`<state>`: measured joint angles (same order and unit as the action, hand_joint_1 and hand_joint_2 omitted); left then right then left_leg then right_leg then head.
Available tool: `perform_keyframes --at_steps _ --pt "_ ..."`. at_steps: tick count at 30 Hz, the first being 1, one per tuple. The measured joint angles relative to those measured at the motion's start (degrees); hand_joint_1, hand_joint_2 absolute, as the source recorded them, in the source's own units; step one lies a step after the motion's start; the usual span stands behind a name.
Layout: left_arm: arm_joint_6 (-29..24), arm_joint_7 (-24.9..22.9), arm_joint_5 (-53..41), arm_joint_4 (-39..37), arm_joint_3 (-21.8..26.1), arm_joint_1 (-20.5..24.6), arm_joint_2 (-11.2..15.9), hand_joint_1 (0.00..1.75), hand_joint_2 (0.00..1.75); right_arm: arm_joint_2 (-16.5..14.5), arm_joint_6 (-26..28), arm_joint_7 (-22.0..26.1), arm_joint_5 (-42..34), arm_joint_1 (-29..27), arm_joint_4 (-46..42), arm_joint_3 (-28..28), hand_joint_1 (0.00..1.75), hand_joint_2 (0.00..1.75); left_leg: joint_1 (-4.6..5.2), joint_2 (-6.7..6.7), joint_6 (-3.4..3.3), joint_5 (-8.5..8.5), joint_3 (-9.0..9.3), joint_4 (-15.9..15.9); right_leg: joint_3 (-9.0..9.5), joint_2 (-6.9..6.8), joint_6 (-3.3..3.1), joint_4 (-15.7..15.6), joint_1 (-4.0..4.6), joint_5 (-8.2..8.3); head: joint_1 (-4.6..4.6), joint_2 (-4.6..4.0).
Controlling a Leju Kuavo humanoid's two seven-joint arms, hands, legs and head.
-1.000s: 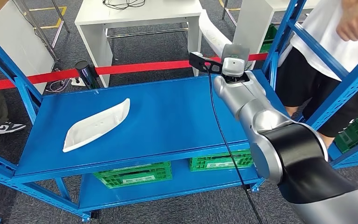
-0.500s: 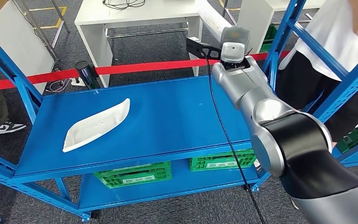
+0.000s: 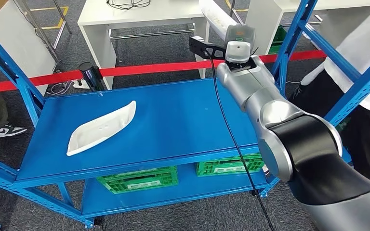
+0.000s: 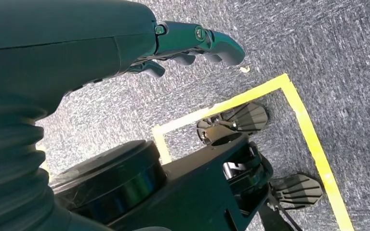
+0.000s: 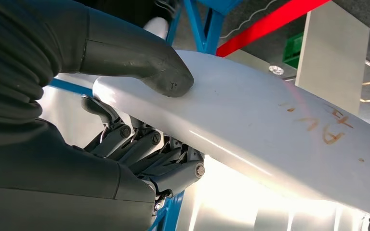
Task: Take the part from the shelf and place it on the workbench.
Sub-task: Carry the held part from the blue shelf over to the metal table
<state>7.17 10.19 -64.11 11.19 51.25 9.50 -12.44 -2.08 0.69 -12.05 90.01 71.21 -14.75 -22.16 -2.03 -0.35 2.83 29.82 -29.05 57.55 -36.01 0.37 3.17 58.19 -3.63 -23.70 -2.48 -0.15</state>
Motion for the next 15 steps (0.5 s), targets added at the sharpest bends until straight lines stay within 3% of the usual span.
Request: perform_keyframes --at_steps 2,3,6,7,8,10,12,13,15 --pt "0.00 0.00 -0.08 0.00 -0.01 0.13 -0.05 0.00 1.75 0.24 0.01 -0.06 0.00 -0.01 0.00 -0.01 1.62 1.75 -0.17 0.17 -0.91 -1.11 0.25 -0.94 -0.24 0.00 0.43 0.13 0.02 -0.32 -0.10 0.00" --pt "0.00 0.00 -0.12 0.00 -0.02 0.22 -0.09 0.00 1.75 0.39 0.01 -0.07 0.00 -0.01 0.00 -0.01 1.62 1.75 -0.27 0.33 -1.37 -1.67 0.26 -1.53 -0.99 -0.04 0.39 1.55 0.17 -1.47 -0.20 0.00" --pt "0.00 0.00 -0.24 -0.01 -0.02 0.33 -0.20 0.00 1.75 0.80 -0.01 -0.04 0.00 -0.36 0.06 -0.02 1.62 1.75 -0.21 0.59 -1.98 -2.32 -0.40 -1.68 -5.55 -0.12 -0.05 12.18 0.78 -6.84 -0.41 0.00" --pt "0.00 -0.01 -0.29 -0.02 -0.02 0.31 -0.24 0.00 1.75 0.95 -0.01 -0.06 0.00 -0.61 0.09 -0.02 1.62 1.75 -0.16 0.57 -1.97 -2.32 -0.72 -1.35 -6.59 -0.12 -0.07 14.90 0.91 -7.50 -0.41 0.00" --pt "0.00 -0.02 -0.35 -0.02 -0.02 0.29 -0.28 0.00 1.75 1.06 -0.01 -0.07 0.00 -0.81 0.10 -0.02 1.62 1.75 -0.13 0.55 -1.95 -2.29 -1.04 -0.97 -6.78 -0.13 -0.09 15.68 0.96 -7.17 -0.42 0.00" --pt "0.00 -0.04 -0.45 -0.01 -0.03 0.34 -0.39 0.00 1.75 1.21 0.01 -0.04 0.00 -0.96 0.10 -0.02 1.62 1.75 -0.22 0.52 -1.64 -2.02 -1.80 0.12 -4.11 -0.26 -0.07 10.70 0.88 -4.17 -0.43 0.00" --pt "0.00 -0.04 -0.53 0.01 -0.04 0.46 -0.49 0.00 1.75 1.23 0.07 0.03 0.01 -0.92 0.09 -0.02 1.62 1.75 -0.20 0.49 -0.96 -1.60 -2.80 1.30 -0.89 -0.28 -0.33 4.88 1.07 -2.52 -0.46 0.00" --pt "0.00 -0.03 -0.58 0.01 -0.07 0.51 -0.50 0.00 1.75 1.25 0.10 0.02 0.01 -0.96 0.09 -0.02 1.62 1.75 -0.09 0.45 -0.57 -1.45 -3.19 1.81 -0.29 -0.23 -0.69 3.63 1.20 -2.62 -0.48 0.00" --pt "0.00 -0.03 -0.67 0.00 -0.12 0.53 -0.52 0.00 1.75 1.29 0.14 -0.03 0.00 -1.10 0.09 -0.02 1.62 1.75 0.05 0.27 0.17 -1.55 -3.71 2.23 -0.82 -0.04 -1.74 3.90 1.43 -2.88 -0.50 0.00"
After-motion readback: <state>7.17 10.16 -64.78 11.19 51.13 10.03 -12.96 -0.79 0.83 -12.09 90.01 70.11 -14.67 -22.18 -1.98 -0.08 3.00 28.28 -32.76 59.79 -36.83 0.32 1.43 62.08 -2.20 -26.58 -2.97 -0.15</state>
